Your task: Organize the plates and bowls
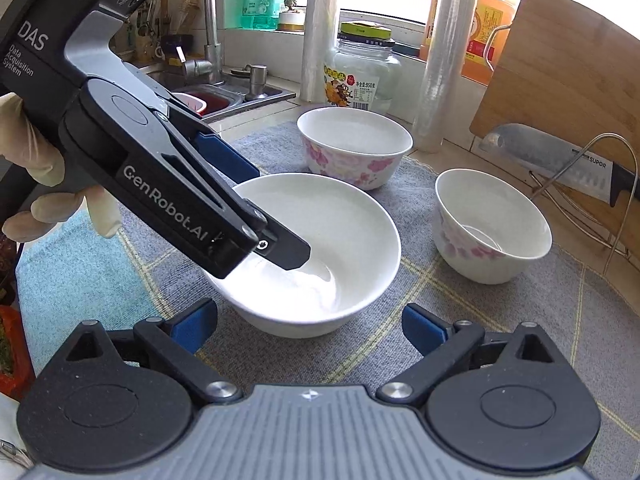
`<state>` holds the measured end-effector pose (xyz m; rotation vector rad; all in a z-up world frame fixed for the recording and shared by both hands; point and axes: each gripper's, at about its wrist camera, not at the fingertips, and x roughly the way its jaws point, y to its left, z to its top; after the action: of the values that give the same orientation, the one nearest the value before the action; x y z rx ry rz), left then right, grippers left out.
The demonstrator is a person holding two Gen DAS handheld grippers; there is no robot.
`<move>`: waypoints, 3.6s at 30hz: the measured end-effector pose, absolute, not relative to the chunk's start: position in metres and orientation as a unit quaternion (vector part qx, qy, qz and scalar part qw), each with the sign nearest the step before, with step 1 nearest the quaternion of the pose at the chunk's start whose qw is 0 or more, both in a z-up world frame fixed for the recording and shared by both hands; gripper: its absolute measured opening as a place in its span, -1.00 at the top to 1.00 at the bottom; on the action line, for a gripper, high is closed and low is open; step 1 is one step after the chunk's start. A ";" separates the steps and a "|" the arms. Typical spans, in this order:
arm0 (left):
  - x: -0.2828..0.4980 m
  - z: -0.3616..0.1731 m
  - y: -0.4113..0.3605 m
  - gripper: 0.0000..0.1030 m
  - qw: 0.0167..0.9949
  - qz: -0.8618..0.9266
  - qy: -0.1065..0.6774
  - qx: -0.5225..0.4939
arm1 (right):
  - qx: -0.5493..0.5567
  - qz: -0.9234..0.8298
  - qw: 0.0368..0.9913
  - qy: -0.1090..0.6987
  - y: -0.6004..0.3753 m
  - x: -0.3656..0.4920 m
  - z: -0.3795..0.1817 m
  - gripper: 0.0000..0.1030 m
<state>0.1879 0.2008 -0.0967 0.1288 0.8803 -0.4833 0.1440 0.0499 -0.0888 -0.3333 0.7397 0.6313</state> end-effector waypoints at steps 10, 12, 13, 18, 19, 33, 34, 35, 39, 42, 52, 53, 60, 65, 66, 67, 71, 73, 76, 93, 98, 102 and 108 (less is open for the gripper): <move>0.192 -0.097 0.193 -0.31 0.865 -0.258 0.426 0.065 | -0.176 0.311 0.868 0.346 0.051 0.140 -0.086 -0.61; 0.192 -0.097 0.192 -0.24 0.863 -0.262 0.428 0.064 | -0.179 0.310 0.868 0.345 0.052 0.139 -0.086 -0.60; 0.192 -0.097 0.191 -0.24 0.862 -0.263 0.428 0.066 | -0.178 0.309 0.868 0.345 0.052 0.140 -0.086 -0.60; 0.192 -0.095 0.191 -0.23 0.861 -0.266 0.428 0.067 | -0.173 0.307 0.867 0.352 0.051 0.141 -0.086 -0.60; 0.192 -0.094 0.190 -0.23 0.861 -0.267 0.428 0.067 | -0.173 0.306 0.867 0.354 0.051 0.142 -0.085 -0.60; 0.181 -0.082 0.161 -0.23 0.853 -0.303 0.419 0.075 | -0.161 0.279 0.871 0.370 0.023 0.131 -0.068 -0.60; 0.180 -0.082 0.157 -0.23 0.852 -0.308 0.417 0.076 | -0.159 0.276 0.872 0.371 0.019 0.130 -0.067 -0.60; 0.180 -0.081 0.153 -0.23 0.850 -0.313 0.416 0.078 | -0.158 0.270 0.874 0.373 0.015 0.129 -0.067 -0.60; 0.181 -0.078 0.132 -0.23 0.844 -0.334 0.411 0.086 | -0.155 0.249 0.879 0.377 -0.002 0.124 -0.065 -0.60; 0.183 -0.078 0.116 -0.23 0.838 -0.351 0.408 0.092 | -0.150 0.232 0.883 0.381 -0.015 0.121 -0.064 -0.60; 0.187 -0.079 0.068 -0.23 0.820 -0.398 0.397 0.109 | -0.139 0.182 0.891 0.392 -0.056 0.113 -0.063 -0.60; 0.187 -0.080 0.064 -0.23 0.818 -0.401 0.397 0.111 | -0.139 0.178 0.891 0.394 -0.059 0.113 -0.064 -0.60; 0.190 -0.086 0.045 -0.23 0.809 -0.417 0.397 0.119 | -0.134 0.160 0.891 0.403 -0.074 0.114 -0.069 -0.60; 0.192 -0.090 0.038 -0.23 0.806 -0.421 0.398 0.120 | -0.130 0.155 0.890 0.408 -0.078 0.115 -0.073 -0.60; 0.193 -0.090 0.037 -0.23 0.806 -0.421 0.399 0.119 | -0.129 0.155 0.890 0.409 -0.079 0.116 -0.073 -0.60; 0.193 -0.091 0.037 -0.23 0.806 -0.421 0.399 0.120 | -0.127 0.154 0.890 0.410 -0.079 0.116 -0.074 -0.60; 0.196 -0.093 0.034 -0.23 0.804 -0.422 0.402 0.116 | -0.127 0.153 0.889 0.413 -0.079 0.119 -0.075 -0.60; 0.197 -0.094 0.034 -0.23 0.804 -0.422 0.403 0.116 | -0.126 0.153 0.888 0.414 -0.079 0.120 -0.075 -0.60; 0.197 -0.095 0.032 -0.23 0.803 -0.421 0.404 0.117 | -0.124 0.154 0.888 0.416 -0.080 0.120 -0.076 -0.60; 0.195 -0.093 0.035 -0.55 0.814 -0.418 0.388 0.115 | -0.114 0.163 0.893 0.403 -0.081 0.119 -0.074 -1.00; 0.192 -0.086 0.046 -0.61 0.826 -0.404 0.377 0.110 | -0.100 0.172 0.896 0.397 -0.085 0.111 -0.072 -1.00; 0.187 -0.079 0.059 -0.64 0.839 -0.390 0.367 0.097 | -0.115 0.161 0.894 0.402 -0.083 0.109 -0.069 -1.00; 0.182 -0.069 0.079 -0.70 0.859 -0.362 0.353 0.086 | -0.109 0.169 0.903 0.378 -0.082 0.105 -0.050 -1.00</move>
<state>0.1824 0.0788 -0.0687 0.1800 0.7404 -0.7603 0.1050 -0.0824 -0.0500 -0.2255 0.7822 0.3493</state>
